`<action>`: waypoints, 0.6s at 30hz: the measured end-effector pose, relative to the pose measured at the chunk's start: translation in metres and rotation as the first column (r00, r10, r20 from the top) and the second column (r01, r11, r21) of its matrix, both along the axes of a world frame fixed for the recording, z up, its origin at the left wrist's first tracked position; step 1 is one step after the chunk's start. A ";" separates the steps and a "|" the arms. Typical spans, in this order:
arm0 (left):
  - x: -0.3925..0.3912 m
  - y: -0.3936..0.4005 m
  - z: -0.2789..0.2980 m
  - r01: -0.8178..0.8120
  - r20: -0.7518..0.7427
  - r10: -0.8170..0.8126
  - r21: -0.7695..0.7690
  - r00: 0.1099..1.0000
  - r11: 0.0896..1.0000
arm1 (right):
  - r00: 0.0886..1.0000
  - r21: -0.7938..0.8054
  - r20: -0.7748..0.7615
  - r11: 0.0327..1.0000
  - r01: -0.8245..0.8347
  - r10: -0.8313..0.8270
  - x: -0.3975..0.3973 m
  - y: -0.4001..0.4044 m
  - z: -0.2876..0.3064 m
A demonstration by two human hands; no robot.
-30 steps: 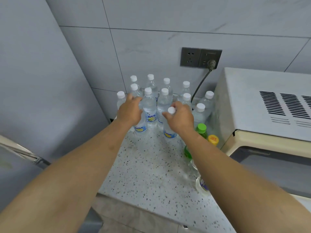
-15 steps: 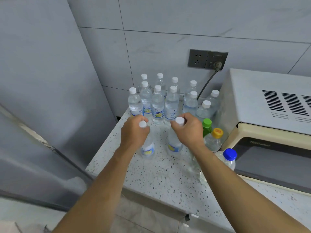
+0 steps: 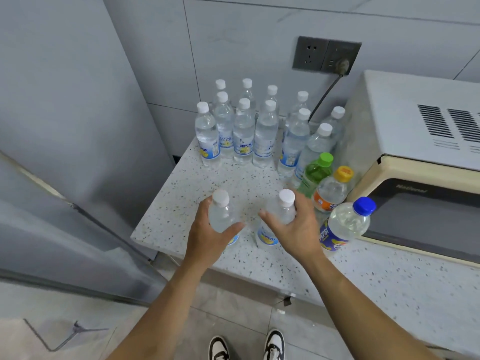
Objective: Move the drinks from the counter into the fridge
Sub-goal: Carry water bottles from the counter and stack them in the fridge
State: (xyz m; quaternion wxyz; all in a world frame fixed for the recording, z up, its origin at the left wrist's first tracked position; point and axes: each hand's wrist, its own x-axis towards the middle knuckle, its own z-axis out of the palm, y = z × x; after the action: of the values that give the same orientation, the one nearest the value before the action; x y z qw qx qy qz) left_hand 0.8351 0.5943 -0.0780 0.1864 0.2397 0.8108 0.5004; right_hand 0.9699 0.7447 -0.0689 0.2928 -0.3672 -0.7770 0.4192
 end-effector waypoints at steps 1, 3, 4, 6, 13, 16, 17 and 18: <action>-0.001 -0.001 -0.008 -0.005 0.047 0.005 -0.005 0.999 1.000 | 1.000 -0.095 0.021 0.995 -0.021 0.023 0.002 -0.003 -0.009; -0.005 -0.003 -0.022 0.010 0.110 -0.008 -0.014 0.994 1.000 | 0.999 -0.215 0.039 0.977 -0.019 0.028 0.005 -0.008 -0.025; -0.007 -0.003 -0.027 0.031 0.127 -0.029 -0.013 0.991 0.999 | 0.999 -0.255 0.046 0.967 -0.003 0.016 0.005 -0.010 -0.030; -0.010 -0.003 -0.037 0.065 0.156 -0.065 0.009 0.986 0.998 | 0.997 -0.309 0.071 0.951 0.029 -0.007 0.002 -0.013 -0.035; -0.008 -0.002 -0.045 0.070 0.181 -0.084 0.082 0.980 0.994 | 0.995 -0.339 0.083 0.938 0.075 -0.050 0.001 -0.017 -0.043; 0.001 -0.014 -0.039 0.059 0.217 -0.081 0.107 0.973 0.992 | 0.998 -0.329 0.057 0.944 0.036 -0.019 0.014 -0.023 -0.043; 0.005 -0.020 -0.038 0.059 0.229 -0.082 0.105 0.970 0.993 | 0.999 -0.329 0.046 0.944 0.011 0.004 0.020 -0.026 -0.043; 0.010 -0.027 -0.038 0.056 0.241 -0.079 0.101 0.967 0.993 | 0.999 -0.336 0.037 0.942 -0.018 0.032 0.026 -0.028 -0.043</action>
State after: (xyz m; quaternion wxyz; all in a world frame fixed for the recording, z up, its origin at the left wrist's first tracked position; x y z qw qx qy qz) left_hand 0.8451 0.5675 -0.1162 0.2903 0.2123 0.7488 0.5566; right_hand 0.9963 0.7166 -0.1123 0.2041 -0.4106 -0.7049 0.5411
